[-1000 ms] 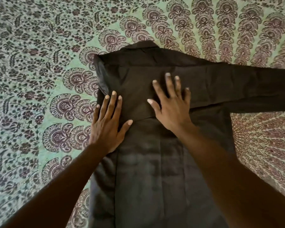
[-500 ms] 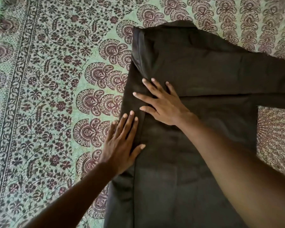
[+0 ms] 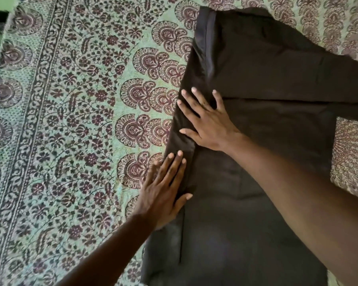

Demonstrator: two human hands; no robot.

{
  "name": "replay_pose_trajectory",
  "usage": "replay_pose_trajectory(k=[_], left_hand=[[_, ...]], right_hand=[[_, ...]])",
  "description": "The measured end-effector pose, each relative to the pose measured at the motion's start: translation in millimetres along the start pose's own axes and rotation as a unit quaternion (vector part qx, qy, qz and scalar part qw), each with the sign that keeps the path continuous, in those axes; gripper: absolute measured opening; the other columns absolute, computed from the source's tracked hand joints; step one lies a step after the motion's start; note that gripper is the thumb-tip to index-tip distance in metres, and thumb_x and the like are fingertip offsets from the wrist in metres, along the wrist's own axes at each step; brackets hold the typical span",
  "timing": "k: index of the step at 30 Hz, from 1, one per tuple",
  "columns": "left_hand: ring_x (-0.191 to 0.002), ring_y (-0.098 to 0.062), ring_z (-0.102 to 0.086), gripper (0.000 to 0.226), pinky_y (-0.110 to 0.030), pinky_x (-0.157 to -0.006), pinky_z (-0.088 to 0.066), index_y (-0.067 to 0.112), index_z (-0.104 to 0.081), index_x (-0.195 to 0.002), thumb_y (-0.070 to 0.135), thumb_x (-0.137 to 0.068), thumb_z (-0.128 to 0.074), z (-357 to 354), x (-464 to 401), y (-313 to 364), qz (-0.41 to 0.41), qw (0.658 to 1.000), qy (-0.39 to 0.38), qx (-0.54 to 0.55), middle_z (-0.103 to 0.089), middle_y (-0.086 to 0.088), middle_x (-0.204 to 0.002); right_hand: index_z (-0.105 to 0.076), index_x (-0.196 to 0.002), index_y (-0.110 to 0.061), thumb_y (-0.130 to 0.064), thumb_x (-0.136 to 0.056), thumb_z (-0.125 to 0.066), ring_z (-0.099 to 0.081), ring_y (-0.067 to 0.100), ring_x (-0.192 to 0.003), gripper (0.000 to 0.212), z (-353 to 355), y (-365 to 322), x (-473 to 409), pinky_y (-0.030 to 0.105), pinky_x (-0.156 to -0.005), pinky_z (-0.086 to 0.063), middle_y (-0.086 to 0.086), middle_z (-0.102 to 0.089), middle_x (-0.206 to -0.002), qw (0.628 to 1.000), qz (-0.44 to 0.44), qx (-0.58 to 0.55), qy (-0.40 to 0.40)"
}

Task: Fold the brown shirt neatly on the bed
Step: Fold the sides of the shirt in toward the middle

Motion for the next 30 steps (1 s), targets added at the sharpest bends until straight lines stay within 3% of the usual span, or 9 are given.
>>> replay_pose_trajectory(k=[6,11,15,17,21,24,26,28,30], left_hand=[[-0.159,-0.023,-0.004,0.077,-0.050,-0.123,-0.025,0.015,-0.017,-0.163,0.060,-0.104,-0.035,-17,65,6,-0.004,1.000,-0.009,0.028,-0.004,-0.004,-0.173],[-0.159,-0.023,-0.007,0.077,-0.048,-0.125,-0.023,0.014,-0.017,-0.163,0.057,-0.104,-0.037,-25,100,10,-0.033,0.999,0.018,0.019,-0.006,-0.004,-0.172],[-0.159,-0.023,-0.009,0.073,-0.049,-0.125,-0.023,0.013,-0.021,-0.163,0.055,-0.104,-0.035,-31,117,10,-0.053,0.998,0.034,0.031,-0.008,-0.004,-0.172],[-0.159,-0.023,-0.009,0.070,-0.050,-0.124,-0.024,0.013,-0.023,-0.162,0.053,-0.105,-0.033,-31,120,9,-0.062,0.997,0.039,0.039,-0.009,-0.004,-0.172],[-0.159,-0.022,-0.006,0.064,-0.049,-0.125,-0.020,0.014,-0.026,-0.162,0.048,-0.107,-0.031,-30,123,2,-0.066,0.994,0.058,0.063,-0.008,-0.004,-0.172],[-0.154,-0.025,-0.026,0.055,-0.046,-0.122,-0.027,0.012,-0.039,-0.156,0.037,-0.106,-0.042,-27,127,-3,-0.050,0.987,0.107,0.108,-0.022,-0.006,-0.169],[-0.140,-0.028,-0.043,0.049,-0.046,-0.114,-0.038,0.011,-0.048,-0.149,0.030,-0.104,-0.051,-21,127,-1,0.002,0.975,0.137,0.173,-0.038,-0.009,-0.159],[-0.124,-0.024,-0.050,0.043,-0.044,-0.103,-0.048,0.012,-0.049,-0.143,0.027,-0.103,-0.053,-14,129,2,0.089,0.947,0.153,0.269,-0.048,-0.008,-0.142],[-0.111,-0.019,-0.056,0.035,-0.040,-0.093,-0.054,0.017,-0.049,-0.137,0.030,-0.104,-0.052,-8,125,2,0.171,0.903,0.138,0.370,-0.052,-0.002,-0.128]], right_hand=[[-0.015,-0.165,-0.028,-0.063,-0.101,-0.025,-0.005,0.025,-0.161,0.073,-9,-51,42,0.063,-0.123,-0.012,0.005,-0.006,-0.174,0.994,0.106,0.034,-0.020],[-0.014,-0.165,-0.033,-0.073,-0.097,-0.022,-0.004,0.027,-0.161,0.079,-2,-55,53,0.068,-0.121,-0.013,0.001,-0.005,-0.174,0.999,-0.031,-0.016,-0.011],[-0.011,-0.166,-0.017,-0.068,-0.101,-0.020,-0.006,0.024,-0.161,0.083,-14,-95,83,0.064,-0.121,-0.012,0.003,-0.006,-0.174,0.992,0.117,0.038,-0.023],[-0.012,-0.166,-0.018,-0.065,-0.103,-0.019,-0.007,0.023,-0.161,0.079,-14,-102,95,0.062,-0.122,-0.012,0.002,-0.006,-0.174,0.989,0.142,0.029,-0.021],[-0.016,-0.165,-0.026,-0.065,-0.103,-0.019,-0.006,0.025,-0.161,0.073,-9,-97,104,0.066,-0.120,-0.017,0.000,-0.007,-0.174,0.999,-0.018,-0.050,-0.013],[-0.025,-0.163,-0.025,-0.059,-0.103,-0.028,-0.014,0.025,-0.159,0.069,-14,-108,111,0.061,-0.121,-0.022,0.003,-0.013,-0.173,0.995,-0.002,-0.096,-0.010],[-0.044,-0.155,-0.018,-0.045,-0.103,-0.046,-0.035,0.026,-0.152,0.059,-10,-111,115,0.051,-0.119,-0.035,0.006,-0.033,-0.167,0.984,-0.012,-0.165,0.063],[-0.058,-0.141,-0.011,-0.029,-0.097,-0.064,-0.058,0.025,-0.131,0.047,-2,-115,119,0.040,-0.108,-0.049,0.010,-0.054,-0.149,0.940,-0.108,-0.281,0.159],[-0.063,-0.129,-0.010,-0.025,-0.089,-0.076,-0.069,0.021,-0.105,0.045,6,-115,122,0.033,-0.093,-0.056,0.010,-0.065,-0.126,0.865,-0.285,-0.369,0.186]])
Point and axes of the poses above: each hand's wrist, its own x-axis away from the middle knuckle, its own z-axis out of the back of the hand, y = z × x, the point moved 3 cm from there along -x, towards the middle knuckle
